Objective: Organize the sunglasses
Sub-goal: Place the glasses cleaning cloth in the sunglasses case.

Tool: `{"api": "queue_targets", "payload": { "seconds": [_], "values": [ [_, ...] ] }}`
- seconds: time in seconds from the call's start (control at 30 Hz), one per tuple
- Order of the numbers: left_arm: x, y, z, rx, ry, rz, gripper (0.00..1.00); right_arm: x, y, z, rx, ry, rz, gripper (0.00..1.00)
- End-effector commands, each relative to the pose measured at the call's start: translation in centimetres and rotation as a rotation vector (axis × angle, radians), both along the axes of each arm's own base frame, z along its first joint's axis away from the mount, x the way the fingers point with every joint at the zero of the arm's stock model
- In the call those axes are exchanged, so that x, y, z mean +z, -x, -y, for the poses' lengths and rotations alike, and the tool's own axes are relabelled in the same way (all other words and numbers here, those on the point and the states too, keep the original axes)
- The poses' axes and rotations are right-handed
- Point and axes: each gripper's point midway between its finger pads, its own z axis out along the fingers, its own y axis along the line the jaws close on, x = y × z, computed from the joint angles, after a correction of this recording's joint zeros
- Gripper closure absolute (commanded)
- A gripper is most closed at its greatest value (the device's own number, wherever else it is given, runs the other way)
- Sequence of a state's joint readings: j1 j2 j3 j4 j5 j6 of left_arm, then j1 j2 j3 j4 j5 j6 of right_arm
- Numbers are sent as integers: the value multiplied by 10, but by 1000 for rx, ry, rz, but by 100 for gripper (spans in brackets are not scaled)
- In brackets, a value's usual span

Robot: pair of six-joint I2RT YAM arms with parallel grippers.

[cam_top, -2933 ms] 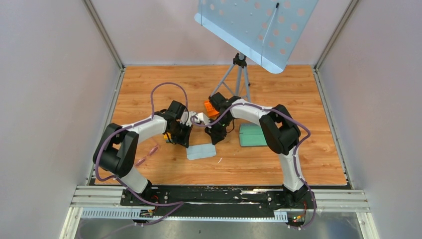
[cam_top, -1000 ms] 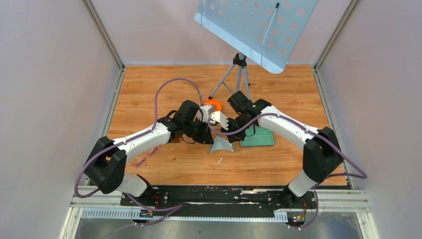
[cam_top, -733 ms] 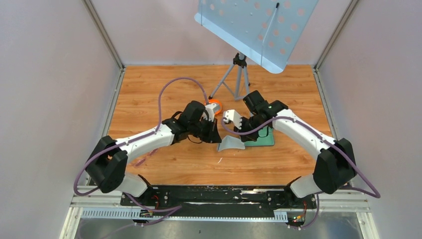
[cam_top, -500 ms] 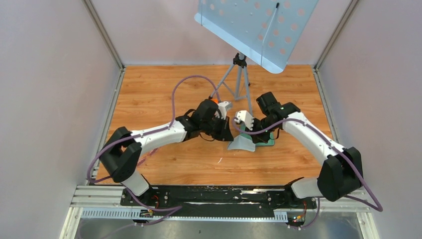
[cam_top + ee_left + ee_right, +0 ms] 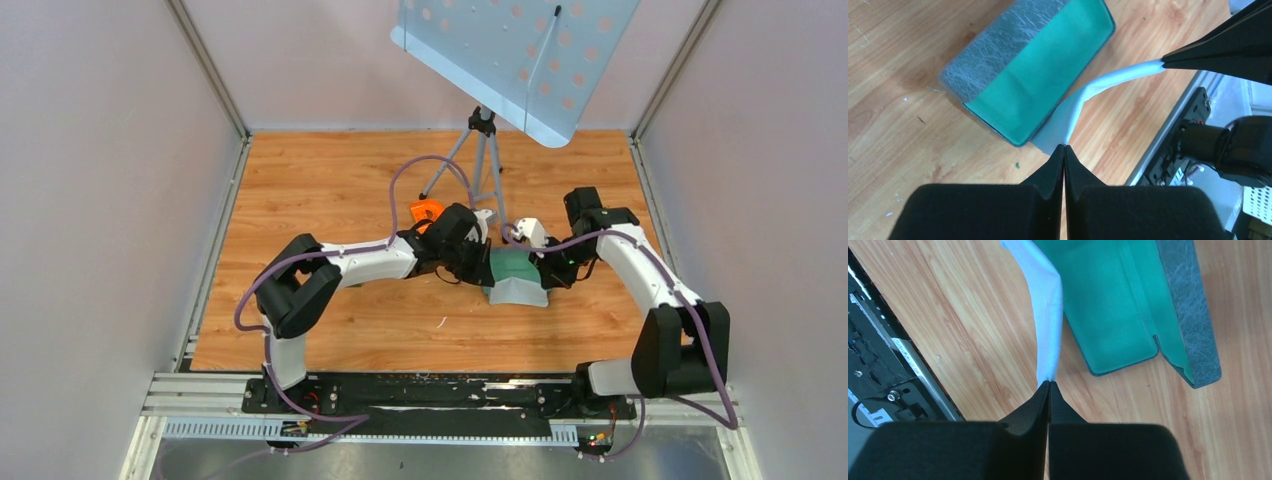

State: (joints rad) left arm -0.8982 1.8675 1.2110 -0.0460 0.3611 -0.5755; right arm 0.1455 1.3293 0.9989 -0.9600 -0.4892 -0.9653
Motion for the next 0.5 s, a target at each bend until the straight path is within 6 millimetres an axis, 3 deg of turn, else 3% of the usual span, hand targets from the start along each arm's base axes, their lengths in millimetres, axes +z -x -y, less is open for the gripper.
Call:
{"api": "queue_targets", "payload": {
  "seconds": [0.0,0.27,0.47],
  "values": [
    [-2,-16,12,29,6,35,100,-15,-2,5,-13,-63,-75,100],
    [-10,-33,25,16,-13,87,100,-33,-21,2,-46,-103,-105,100],
    [-8,-43,24,27,-39,130,100,-33,-36,2,-63,-104,-74,100]
  ]
}}
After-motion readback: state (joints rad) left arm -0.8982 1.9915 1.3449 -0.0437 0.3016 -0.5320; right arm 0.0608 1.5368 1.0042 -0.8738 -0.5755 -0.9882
